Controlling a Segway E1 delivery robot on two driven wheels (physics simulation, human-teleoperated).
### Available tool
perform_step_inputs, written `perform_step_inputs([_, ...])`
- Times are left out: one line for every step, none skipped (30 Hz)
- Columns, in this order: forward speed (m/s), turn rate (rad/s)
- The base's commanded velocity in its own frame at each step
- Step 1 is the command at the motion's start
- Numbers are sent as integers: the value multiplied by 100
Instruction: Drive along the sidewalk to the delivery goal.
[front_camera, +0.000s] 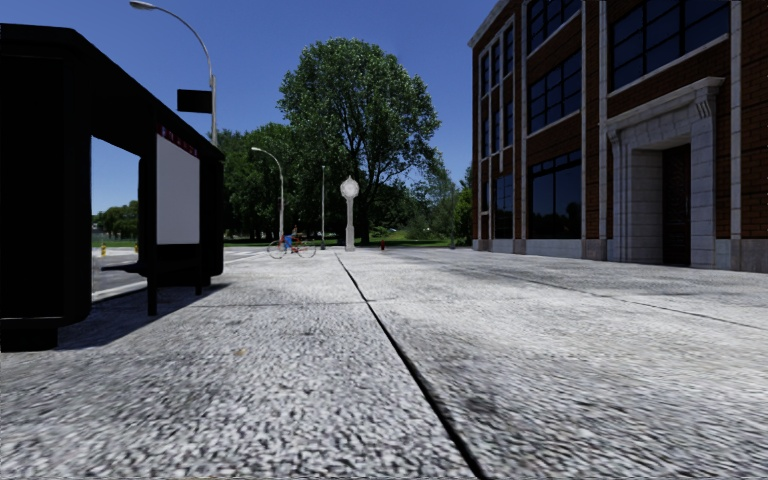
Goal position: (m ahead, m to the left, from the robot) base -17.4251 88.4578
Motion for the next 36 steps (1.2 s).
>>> perform_step_inputs([200, 0])
perform_step_inputs([200, 0])
perform_step_inputs([200, 0])
perform_step_inputs([200, 0])
perform_step_inputs([200, 0])
perform_step_inputs([200, 0])
perform_step_inputs([200, 0])
perform_step_inputs([200, 0])
perform_step_inputs([200, 0])
perform_step_inputs([200, 0])
perform_step_inputs([200, 0])
perform_step_inputs([200, 0])
perform_step_inputs([200, 0])
perform_step_inputs([200, 0])
perform_step_inputs([200, 0])
perform_step_inputs([200, 0])
perform_step_inputs([200, 0])
perform_step_inputs([200, 0])
perform_step_inputs([200, 0])
perform_step_inputs([200, 0])
perform_step_inputs([200, 0])
perform_step_inputs([200, 0])
perform_step_inputs([200, 0])
perform_step_inputs([200, 0])
perform_step_inputs([200, 0])
perform_step_inputs([200, 0])
perform_step_inputs([200, 0])
perform_step_inputs([200, 0])
perform_step_inputs([200, 0])
perform_step_inputs([200, 0])
perform_step_inputs([200, 0])
perform_step_inputs([200, 0])
perform_step_inputs([200, 0])
perform_step_inputs([200, 0])
perform_step_inputs([200, 0])
perform_step_inputs([200, 0])
